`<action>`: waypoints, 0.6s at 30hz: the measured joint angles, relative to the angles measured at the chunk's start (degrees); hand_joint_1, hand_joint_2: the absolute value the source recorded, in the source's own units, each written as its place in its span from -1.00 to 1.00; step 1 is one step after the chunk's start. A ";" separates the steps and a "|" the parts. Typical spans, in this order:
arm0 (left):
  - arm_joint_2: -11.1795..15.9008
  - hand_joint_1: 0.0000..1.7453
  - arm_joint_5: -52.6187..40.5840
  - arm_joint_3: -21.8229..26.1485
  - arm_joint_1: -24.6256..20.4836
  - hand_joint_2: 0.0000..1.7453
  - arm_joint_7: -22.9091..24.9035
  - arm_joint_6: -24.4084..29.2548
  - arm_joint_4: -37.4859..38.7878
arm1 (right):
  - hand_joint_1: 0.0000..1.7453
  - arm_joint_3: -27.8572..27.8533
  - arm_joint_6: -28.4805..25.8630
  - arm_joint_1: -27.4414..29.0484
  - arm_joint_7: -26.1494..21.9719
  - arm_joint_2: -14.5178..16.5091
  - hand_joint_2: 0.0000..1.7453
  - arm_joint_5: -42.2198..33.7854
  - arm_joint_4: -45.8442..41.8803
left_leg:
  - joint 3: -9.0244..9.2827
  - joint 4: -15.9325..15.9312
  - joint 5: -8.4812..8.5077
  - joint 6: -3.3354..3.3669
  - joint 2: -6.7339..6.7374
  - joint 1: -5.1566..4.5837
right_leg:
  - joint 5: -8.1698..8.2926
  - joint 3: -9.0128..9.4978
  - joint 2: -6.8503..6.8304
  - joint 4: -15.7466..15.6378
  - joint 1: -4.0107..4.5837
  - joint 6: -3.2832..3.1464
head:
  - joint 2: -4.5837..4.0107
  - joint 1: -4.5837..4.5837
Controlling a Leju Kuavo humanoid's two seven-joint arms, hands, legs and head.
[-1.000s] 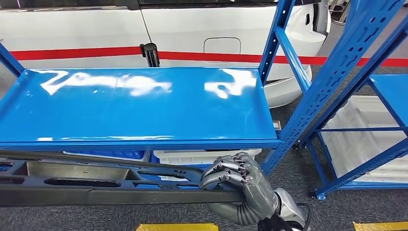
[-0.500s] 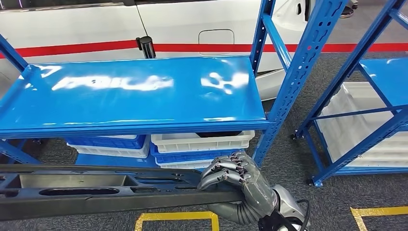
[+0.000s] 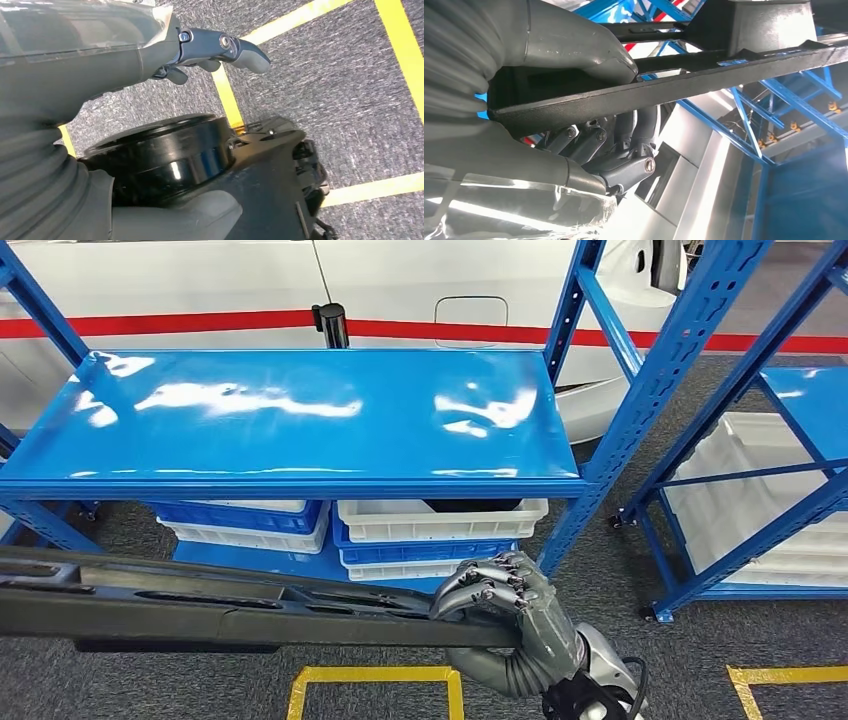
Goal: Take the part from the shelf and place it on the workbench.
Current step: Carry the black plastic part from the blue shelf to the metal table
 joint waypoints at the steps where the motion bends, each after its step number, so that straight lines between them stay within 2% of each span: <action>1: 0.03 -1.00 -0.15 -0.09 0.05 1.00 0.10 -0.20 0.01 | 1.00 0.08 -0.32 0.19 0.01 -0.15 1.00 0.04 0.03 | -0.10 0.04 0.13 0.28 0.01 -0.21 | 0.38 0.06 0.02 -0.06 -0.18 0.37 | 0.00 -0.02; 4: 0.08 -1.00 -0.18 -0.22 0.10 1.00 0.36 -0.66 0.01 | 1.00 0.45 -0.68 0.67 0.37 -0.39 1.00 0.86 0.05 | -0.46 0.24 0.45 0.72 0.02 -0.50 | 0.91 0.09 0.02 -0.12 -0.48 0.72 | 0.00 -0.02; 8: 0.09 -1.00 0.40 -0.40 0.17 1.00 0.90 -1.19 0.01 | 1.00 1.21 -0.70 0.76 2.42 -0.29 1.00 2.80 0.05 | -0.61 0.42 0.45 0.77 0.00 -0.58 | 0.96 0.05 0.01 -0.15 -0.53 0.76 | -0.01 -0.02; 10: 0.13 -1.00 0.74 -0.42 0.18 1.00 1.13 -1.25 0.01 | 1.00 1.42 -0.30 0.75 3.16 -0.11 1.00 3.09 0.02 | -0.82 0.69 0.38 1.11 -0.03 -0.79 | 1.27 0.07 -0.02 -0.48 -0.88 1.37 | -0.01 -0.07; 12: 0.12 -1.00 1.33 -0.42 0.18 1.00 1.18 -1.05 0.01 | 1.00 1.46 0.83 0.72 3.48 0.13 1.00 2.95 -0.10 | -0.94 0.51 0.71 1.70 0.04 -0.53 | 1.33 -0.15 -0.02 -0.45 -1.02 2.05 | 0.00 -0.11; 13: 0.08 -1.00 1.67 -0.41 0.18 1.00 1.19 -0.88 0.01 | 1.00 1.45 1.64 0.67 3.53 0.22 1.00 2.72 -0.16 | -0.96 0.20 1.03 1.97 0.12 -0.18 | 0.61 -0.67 0.01 0.56 -0.96 1.98 | 0.00 -0.10; 14: 0.01 -1.00 1.99 -0.41 0.19 1.00 1.19 -0.69 0.01 | 1.00 1.42 2.49 0.62 3.54 0.28 1.00 2.37 -0.20 | -0.97 -0.05 1.33 2.16 0.22 0.10 | -0.69 -1.67 0.05 2.69 -0.83 1.69 | 0.00 0.01; 16: -0.13 -1.00 2.39 -0.40 0.26 1.00 1.22 -0.28 0.01 | 1.00 1.30 4.05 0.40 3.46 0.36 1.00 1.74 -0.05 | -1.22 -0.15 1.62 2.34 0.31 0.30 | -4.56 -5.05 0.12 10.43 -0.87 0.94 | 0.00 0.17; 17: -0.21 -1.00 2.47 -0.40 0.31 1.00 1.29 -0.12 0.01 | 1.00 1.22 4.66 0.27 3.42 0.40 1.00 1.59 0.10 | -1.37 -0.12 1.68 2.29 0.32 0.28 | -6.24 -6.77 0.15 14.65 -0.89 0.82 | 0.00 0.22; 18: -0.29 -1.00 2.52 -0.40 0.38 1.00 1.37 0.01 0.01 | 1.00 1.13 5.14 0.14 3.39 0.43 1.00 1.59 0.30 | -1.49 -0.09 1.75 2.21 0.31 0.28 | -7.23 -7.80 0.17 17.47 -0.90 0.92 | 0.00 0.21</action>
